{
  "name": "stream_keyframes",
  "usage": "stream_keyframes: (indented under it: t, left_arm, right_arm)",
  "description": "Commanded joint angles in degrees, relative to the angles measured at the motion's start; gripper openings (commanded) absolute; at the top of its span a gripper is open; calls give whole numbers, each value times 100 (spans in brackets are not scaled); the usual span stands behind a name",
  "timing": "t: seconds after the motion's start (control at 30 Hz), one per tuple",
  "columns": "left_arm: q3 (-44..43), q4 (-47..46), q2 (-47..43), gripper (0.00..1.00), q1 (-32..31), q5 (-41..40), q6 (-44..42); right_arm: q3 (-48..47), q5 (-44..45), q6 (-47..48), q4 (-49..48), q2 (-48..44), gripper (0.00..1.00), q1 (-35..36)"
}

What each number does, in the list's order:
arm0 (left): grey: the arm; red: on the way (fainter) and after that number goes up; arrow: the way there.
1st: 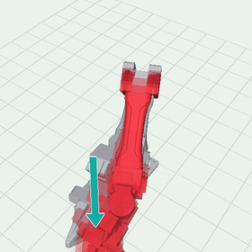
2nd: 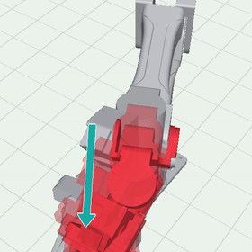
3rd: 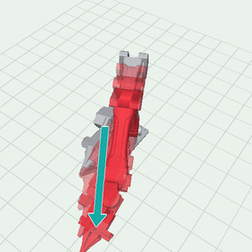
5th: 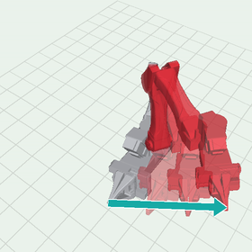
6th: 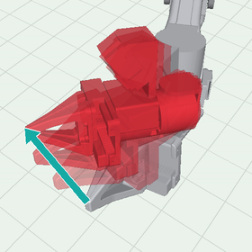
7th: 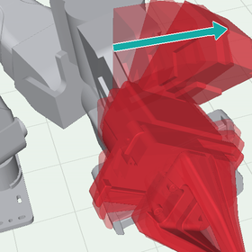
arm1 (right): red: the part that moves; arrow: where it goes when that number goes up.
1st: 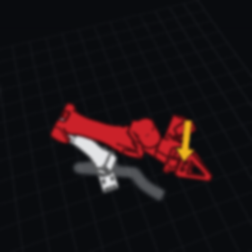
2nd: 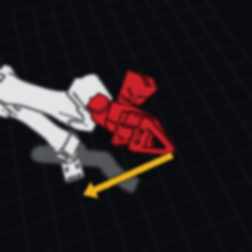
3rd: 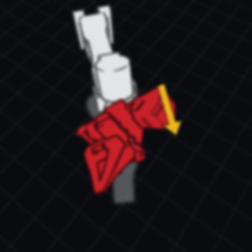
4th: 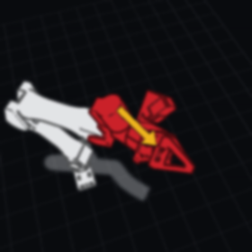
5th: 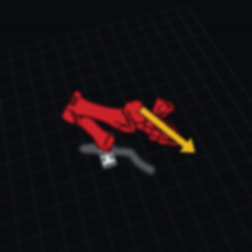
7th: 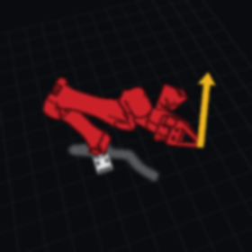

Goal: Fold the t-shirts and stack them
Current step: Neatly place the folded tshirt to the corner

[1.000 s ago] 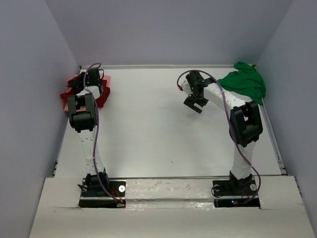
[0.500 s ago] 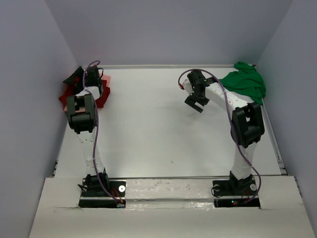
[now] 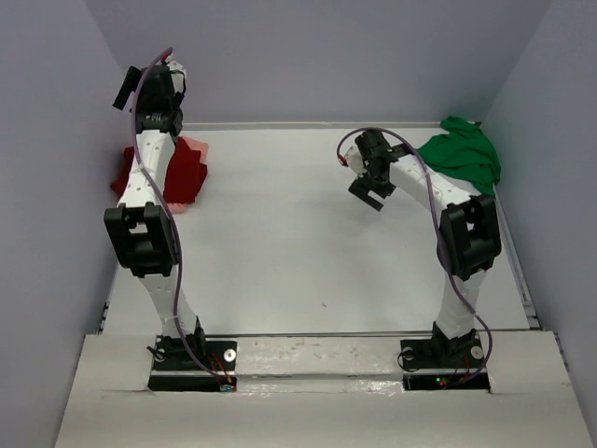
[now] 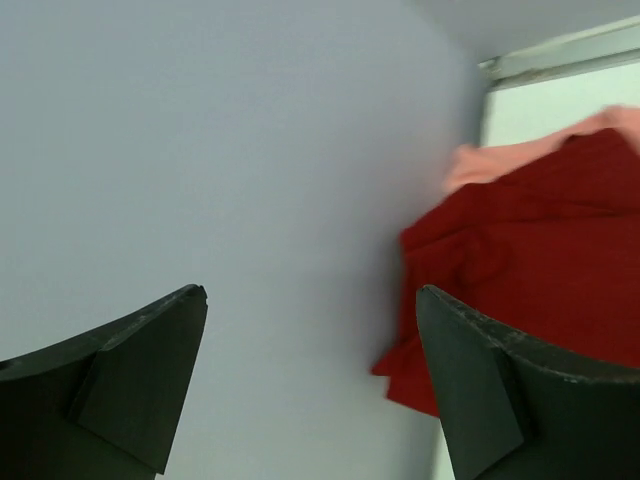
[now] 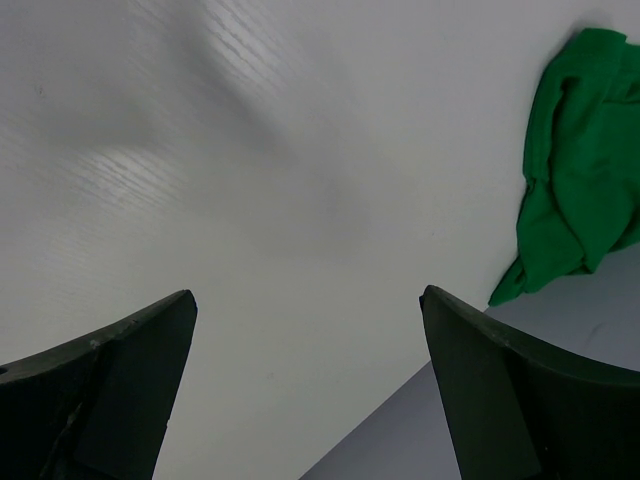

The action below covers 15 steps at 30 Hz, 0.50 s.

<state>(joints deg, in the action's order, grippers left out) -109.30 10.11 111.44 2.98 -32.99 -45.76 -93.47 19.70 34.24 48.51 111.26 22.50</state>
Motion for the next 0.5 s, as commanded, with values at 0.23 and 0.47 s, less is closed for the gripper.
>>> stream_keyframes:
  t: [0.23, 0.47]
  left_arm:
    - [962, 1829, -413, 96, 281, 3913, 1702]
    - [709, 1740, 158, 95, 642, 4196, 1737]
  right_arm:
    - [145, 7, -224, 369, -219, 31, -281]
    - [540, -37, -356, 361, -333, 0, -554]
